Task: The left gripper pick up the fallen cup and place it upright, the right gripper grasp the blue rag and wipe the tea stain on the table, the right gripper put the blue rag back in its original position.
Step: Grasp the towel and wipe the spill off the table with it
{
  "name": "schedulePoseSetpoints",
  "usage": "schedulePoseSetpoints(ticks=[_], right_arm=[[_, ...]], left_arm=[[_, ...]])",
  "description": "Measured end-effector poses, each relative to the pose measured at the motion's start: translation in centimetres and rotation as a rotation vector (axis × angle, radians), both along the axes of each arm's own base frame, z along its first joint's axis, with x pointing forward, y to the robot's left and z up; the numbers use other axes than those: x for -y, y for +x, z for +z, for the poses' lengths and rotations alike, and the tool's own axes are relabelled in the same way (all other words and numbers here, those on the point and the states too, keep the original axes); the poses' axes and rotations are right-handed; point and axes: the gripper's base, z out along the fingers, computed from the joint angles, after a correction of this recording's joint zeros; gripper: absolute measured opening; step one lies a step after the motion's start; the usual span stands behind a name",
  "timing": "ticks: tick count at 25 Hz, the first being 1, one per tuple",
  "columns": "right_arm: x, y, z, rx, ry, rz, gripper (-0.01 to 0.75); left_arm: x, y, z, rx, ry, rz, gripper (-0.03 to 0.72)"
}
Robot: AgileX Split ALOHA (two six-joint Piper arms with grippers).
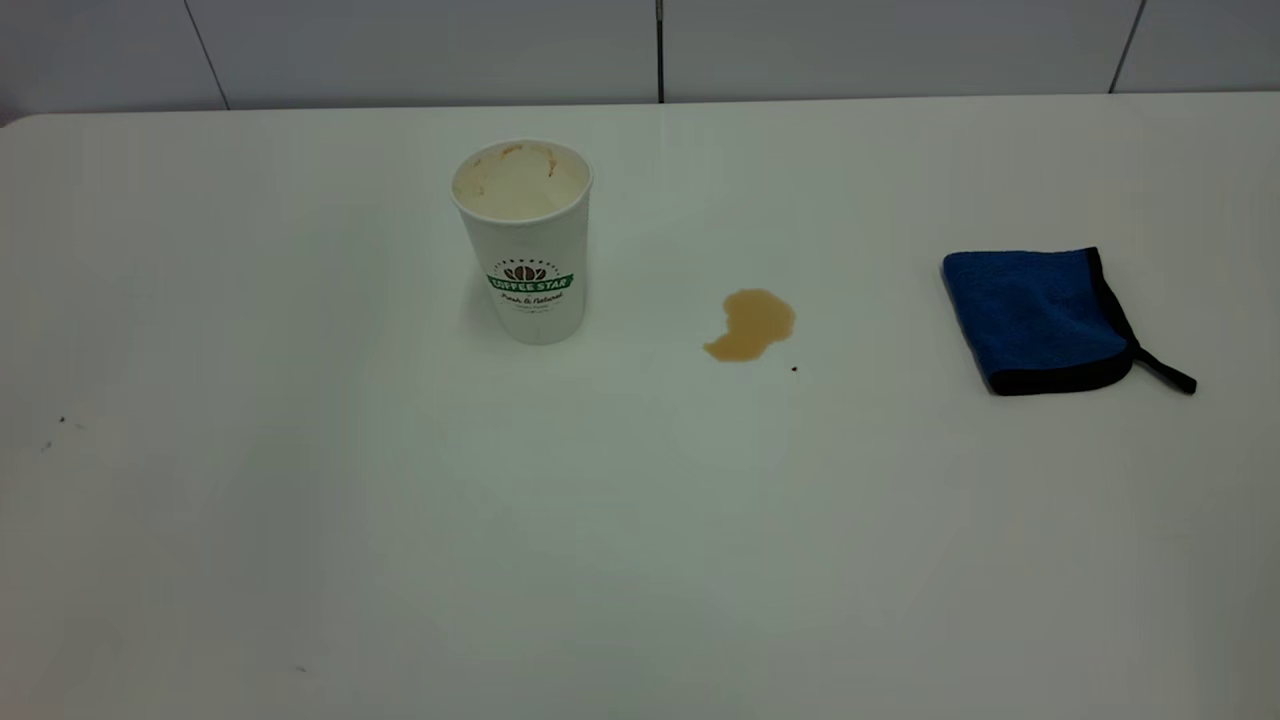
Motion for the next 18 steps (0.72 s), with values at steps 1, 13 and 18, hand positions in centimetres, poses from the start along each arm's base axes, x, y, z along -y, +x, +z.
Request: schedulePoseSetpoints(ticks=[1,13,18], right_arm=[[0.0,0.0,0.0,0.000,0.000,0.000,0.489],[0.0,0.0,0.0,0.000,0.000,0.000,0.489],[0.0,0.0,0.0,0.000,0.000,0.000,0.489]], left_arm=[[-0.6,-0.9,-1.2,-0.032,0.028,0.000,0.499],[-6.9,-10.3,-7.7,-0.082,0.127,-0.046,0.499],[-8.5,-13.0,-7.7,0.072,0.038,-0.054,0.499]])
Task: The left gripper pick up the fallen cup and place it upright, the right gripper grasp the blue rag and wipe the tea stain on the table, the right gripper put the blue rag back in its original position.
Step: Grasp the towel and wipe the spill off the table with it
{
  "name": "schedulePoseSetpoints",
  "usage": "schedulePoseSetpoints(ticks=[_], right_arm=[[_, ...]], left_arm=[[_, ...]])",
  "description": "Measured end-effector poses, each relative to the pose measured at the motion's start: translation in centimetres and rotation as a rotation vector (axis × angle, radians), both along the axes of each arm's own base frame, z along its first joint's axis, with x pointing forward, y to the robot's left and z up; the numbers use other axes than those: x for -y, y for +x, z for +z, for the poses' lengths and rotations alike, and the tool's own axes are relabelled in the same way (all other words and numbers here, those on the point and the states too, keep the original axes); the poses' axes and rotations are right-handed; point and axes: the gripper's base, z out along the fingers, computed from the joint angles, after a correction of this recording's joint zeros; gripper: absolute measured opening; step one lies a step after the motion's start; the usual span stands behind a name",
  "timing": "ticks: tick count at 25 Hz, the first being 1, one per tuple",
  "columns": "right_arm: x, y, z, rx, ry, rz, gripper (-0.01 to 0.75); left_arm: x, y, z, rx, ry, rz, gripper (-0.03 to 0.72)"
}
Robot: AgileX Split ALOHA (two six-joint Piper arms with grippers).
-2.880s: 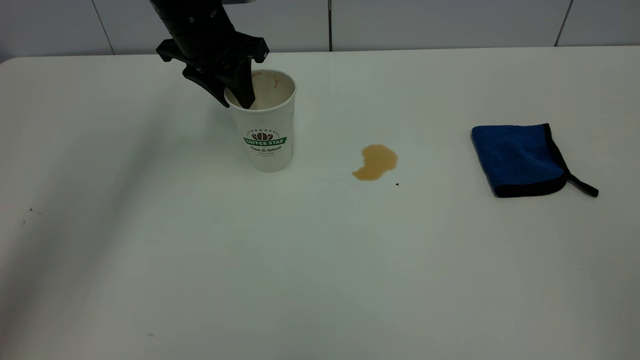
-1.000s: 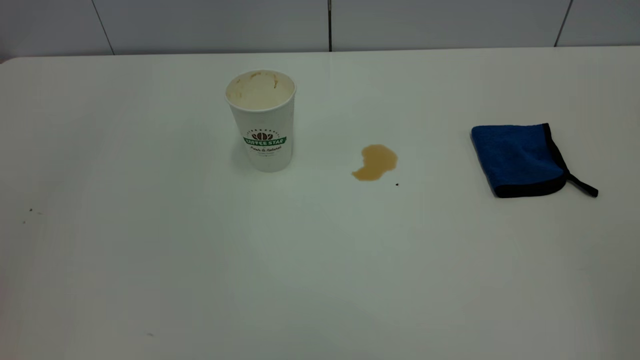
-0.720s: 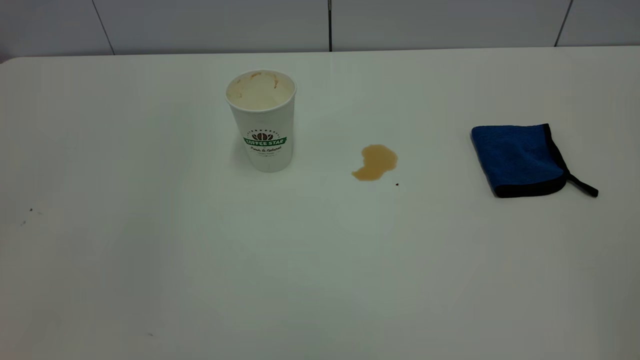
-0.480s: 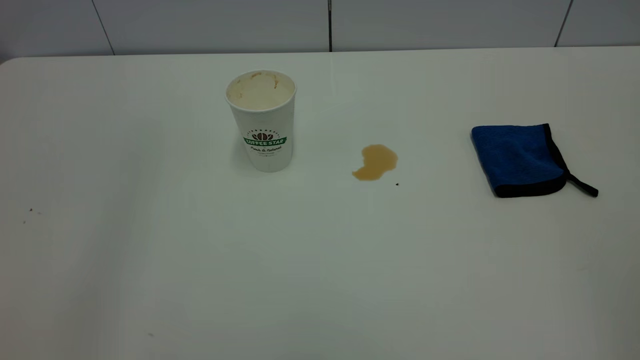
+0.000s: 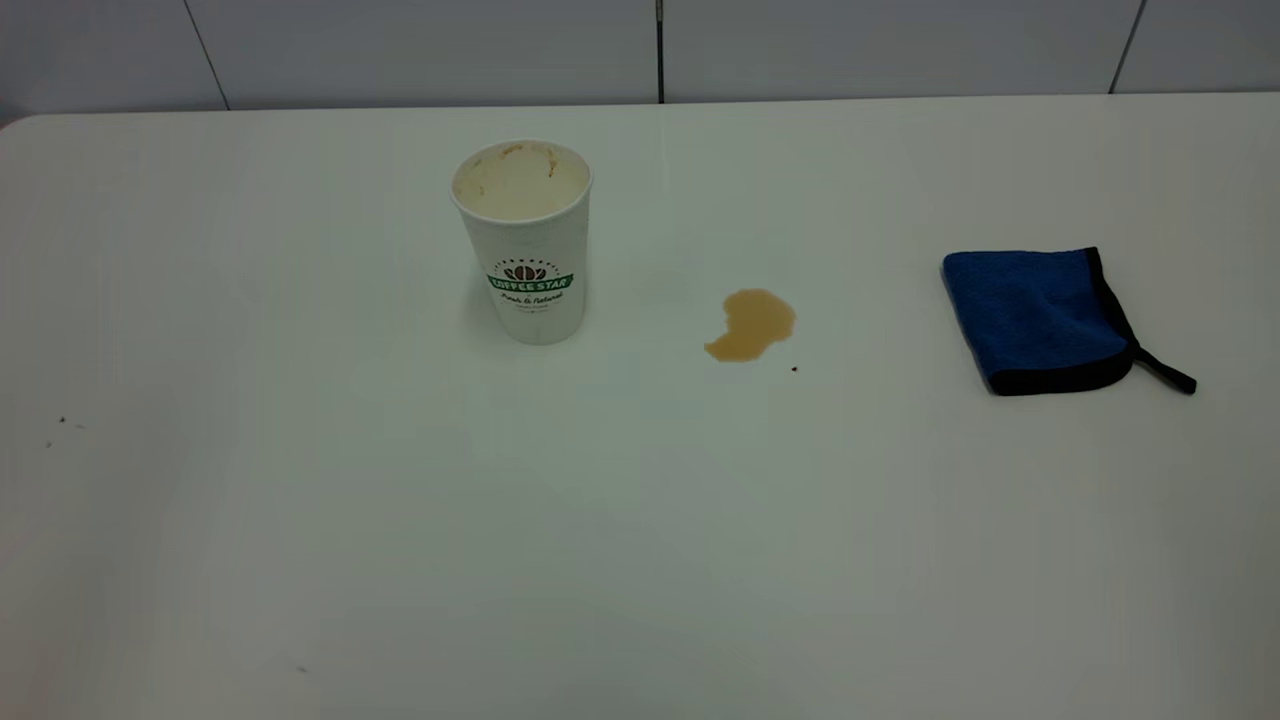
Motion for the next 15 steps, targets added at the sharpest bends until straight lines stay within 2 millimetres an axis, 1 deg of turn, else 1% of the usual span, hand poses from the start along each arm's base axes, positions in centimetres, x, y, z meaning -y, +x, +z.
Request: schedulePoseSetpoints(ticks=[4,8,15], right_arm=[[0.0,0.0,0.0,0.000,0.000,0.000,0.489],[0.0,0.0,0.0,0.000,0.000,0.000,0.489],[0.0,0.0,0.0,0.000,0.000,0.000,0.489]], left_arm=[[-1.3,-2.1,-0.8,0.060,-0.045,0.011,0.499],[-2.2,-3.9,-2.2,0.045,-0.089,0.080,0.499],[-2.7,-5.1,-2.0,0.083,-0.167,0.117,0.499]])
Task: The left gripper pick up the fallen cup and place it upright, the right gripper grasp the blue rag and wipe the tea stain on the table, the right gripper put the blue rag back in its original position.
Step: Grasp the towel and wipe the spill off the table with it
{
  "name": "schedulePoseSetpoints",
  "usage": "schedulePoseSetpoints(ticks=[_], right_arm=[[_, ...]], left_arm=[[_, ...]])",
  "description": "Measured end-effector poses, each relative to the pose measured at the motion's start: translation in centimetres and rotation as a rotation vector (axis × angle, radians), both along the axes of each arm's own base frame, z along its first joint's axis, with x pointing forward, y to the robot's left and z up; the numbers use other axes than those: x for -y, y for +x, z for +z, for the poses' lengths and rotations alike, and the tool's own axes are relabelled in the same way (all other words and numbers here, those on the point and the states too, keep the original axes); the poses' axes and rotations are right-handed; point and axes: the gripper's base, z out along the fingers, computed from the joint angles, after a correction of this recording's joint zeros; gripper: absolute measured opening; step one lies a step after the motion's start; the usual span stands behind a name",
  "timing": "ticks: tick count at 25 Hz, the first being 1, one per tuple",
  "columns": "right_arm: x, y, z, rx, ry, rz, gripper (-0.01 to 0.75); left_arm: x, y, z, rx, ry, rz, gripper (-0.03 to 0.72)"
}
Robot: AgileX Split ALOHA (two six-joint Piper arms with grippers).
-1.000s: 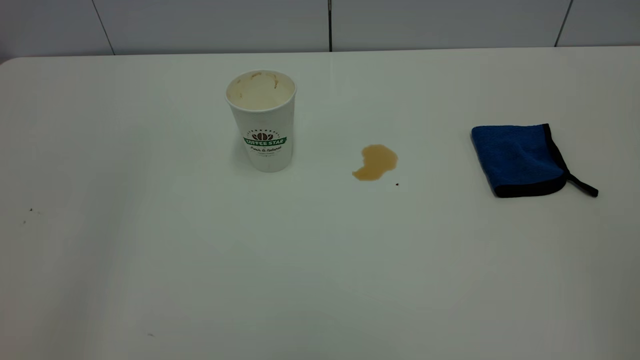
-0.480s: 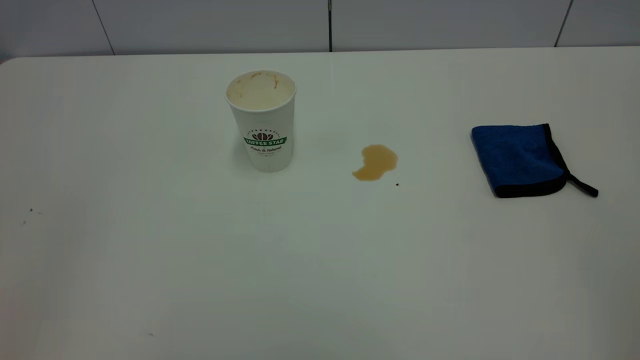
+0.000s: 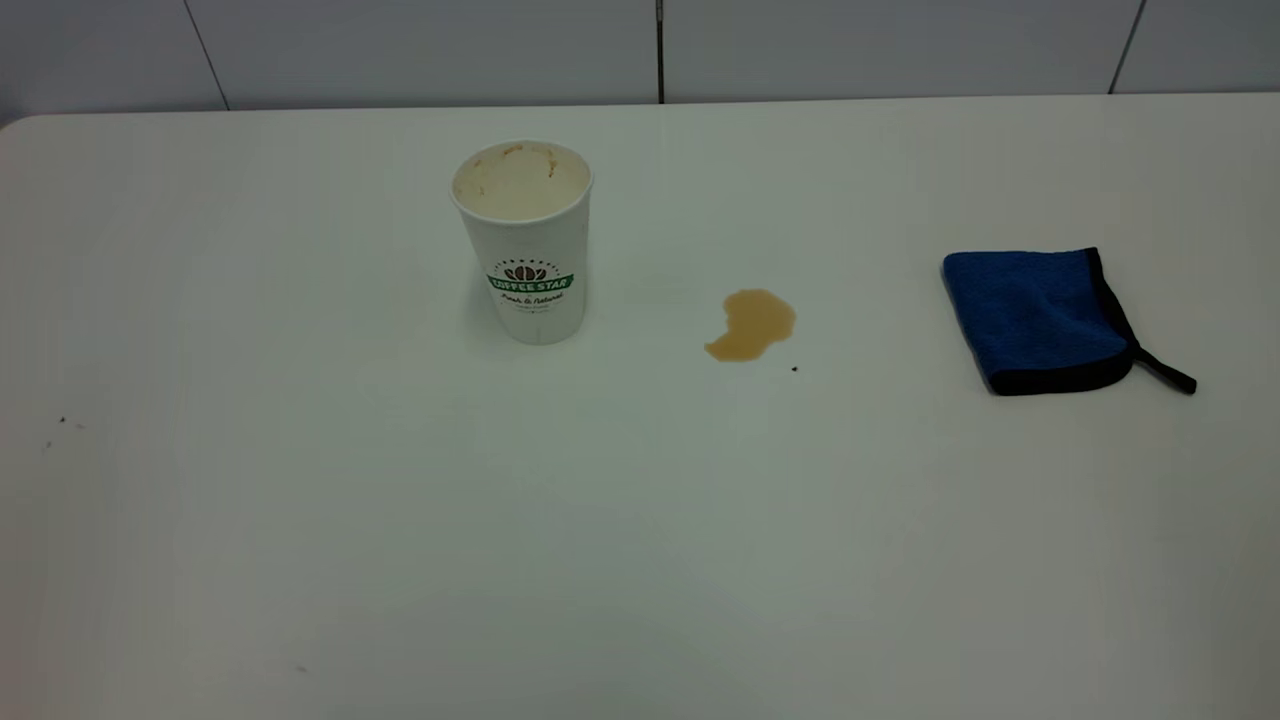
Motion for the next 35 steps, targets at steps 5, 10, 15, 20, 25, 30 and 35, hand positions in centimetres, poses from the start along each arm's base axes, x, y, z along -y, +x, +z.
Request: schedulePoseSetpoints(ticks=[5,10,15,20,25,30,35], right_arm=[[0.0,0.0,0.0,0.000,0.000,0.000,0.489],[0.0,0.0,0.0,0.000,0.000,0.000,0.489],[0.0,0.0,0.0,0.000,0.000,0.000,0.489],[0.0,0.0,0.0,0.000,0.000,0.000,0.489],[0.0,0.0,0.0,0.000,0.000,0.000,0.489],[0.0,0.0,0.0,0.000,0.000,0.000,0.489],[0.0,0.0,0.0,0.000,0.000,0.000,0.489]], left_arm=[[-0.1,-0.3,0.1,0.012,-0.014,0.001,0.499],[-0.3,-0.2,0.1,0.012,-0.015,0.059,0.499],[-1.2,0.0,0.1,0.018,-0.015,0.272,0.499],[-2.2,-0.7,0.3,0.071,-0.029,0.499,0.499],[-2.4,-3.4,0.6,0.254,-0.076,0.576,0.499],[-2.3,-5.7,0.5,0.394,-0.114,0.574,0.499],[-2.3,-5.8,0.4,0.392,-0.113,0.574,0.499]])
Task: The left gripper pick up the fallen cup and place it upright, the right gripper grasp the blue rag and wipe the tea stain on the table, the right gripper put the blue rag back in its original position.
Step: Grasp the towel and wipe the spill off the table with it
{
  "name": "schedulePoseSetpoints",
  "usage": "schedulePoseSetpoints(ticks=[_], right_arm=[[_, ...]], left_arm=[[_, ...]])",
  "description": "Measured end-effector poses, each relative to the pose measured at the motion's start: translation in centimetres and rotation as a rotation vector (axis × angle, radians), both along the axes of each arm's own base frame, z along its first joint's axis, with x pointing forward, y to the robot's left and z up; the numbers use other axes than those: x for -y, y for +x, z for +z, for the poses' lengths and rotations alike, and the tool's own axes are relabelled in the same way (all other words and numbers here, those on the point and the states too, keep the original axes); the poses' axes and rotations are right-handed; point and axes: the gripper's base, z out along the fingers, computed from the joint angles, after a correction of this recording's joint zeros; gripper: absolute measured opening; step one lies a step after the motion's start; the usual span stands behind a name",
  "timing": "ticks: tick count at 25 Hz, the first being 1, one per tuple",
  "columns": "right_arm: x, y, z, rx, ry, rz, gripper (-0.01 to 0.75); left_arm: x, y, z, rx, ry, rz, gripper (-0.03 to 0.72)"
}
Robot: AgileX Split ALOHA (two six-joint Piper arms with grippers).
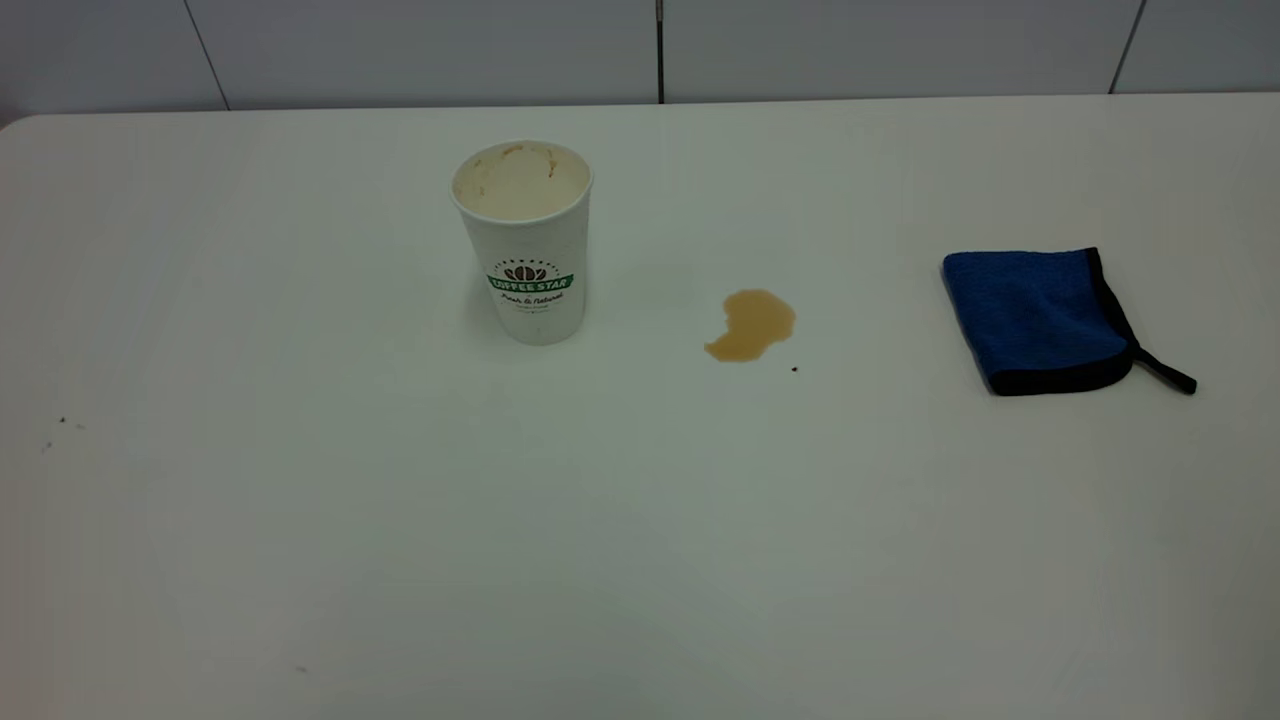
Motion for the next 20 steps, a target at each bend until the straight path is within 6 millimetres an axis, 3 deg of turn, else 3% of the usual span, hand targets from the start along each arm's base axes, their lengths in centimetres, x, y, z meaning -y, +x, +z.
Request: schedulePoseSetpoints(ticks=[11,17,20], right_arm=[[-0.4,0.2,0.8,0.042,0.026,0.042,0.511],[-1.4,5.1,1.8,-0.043,0.096,0.110,0.634],[-1.7,8.6,1.8,-0.076,0.084,0.159,0.642]], left_arm=[[0.0,0.0,0.0,-0.002,0.000,0.000,0.499],[0.0,0.0,0.0,-0.002,-0.001,0.001,0.499],[0.0,0.0,0.0,-0.002,-0.001,0.001,0.499]])
